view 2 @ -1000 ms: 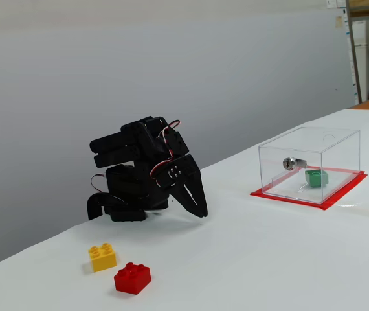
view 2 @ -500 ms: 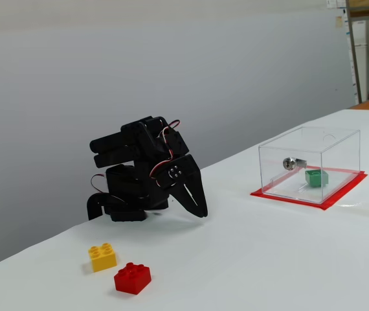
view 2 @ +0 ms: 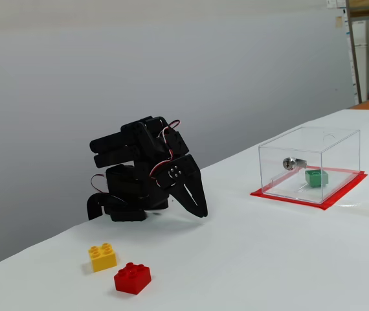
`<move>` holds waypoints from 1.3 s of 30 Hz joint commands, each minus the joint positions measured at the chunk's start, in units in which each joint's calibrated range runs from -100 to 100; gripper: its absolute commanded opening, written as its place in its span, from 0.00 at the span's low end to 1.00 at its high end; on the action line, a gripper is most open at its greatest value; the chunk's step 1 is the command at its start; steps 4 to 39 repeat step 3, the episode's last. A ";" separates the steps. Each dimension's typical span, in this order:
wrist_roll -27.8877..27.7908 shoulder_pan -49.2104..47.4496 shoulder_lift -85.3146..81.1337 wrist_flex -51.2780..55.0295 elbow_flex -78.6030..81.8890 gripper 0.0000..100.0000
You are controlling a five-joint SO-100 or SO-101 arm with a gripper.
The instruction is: Pick the green lego brick and place it into the transparent box
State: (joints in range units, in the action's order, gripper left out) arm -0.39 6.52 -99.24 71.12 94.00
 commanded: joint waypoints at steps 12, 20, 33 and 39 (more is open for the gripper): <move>0.18 0.40 -0.51 0.42 -1.14 0.01; 0.18 0.40 -0.51 0.42 -1.14 0.01; 0.18 0.40 -0.51 0.42 -1.14 0.01; 0.18 0.40 -0.51 0.42 -1.14 0.01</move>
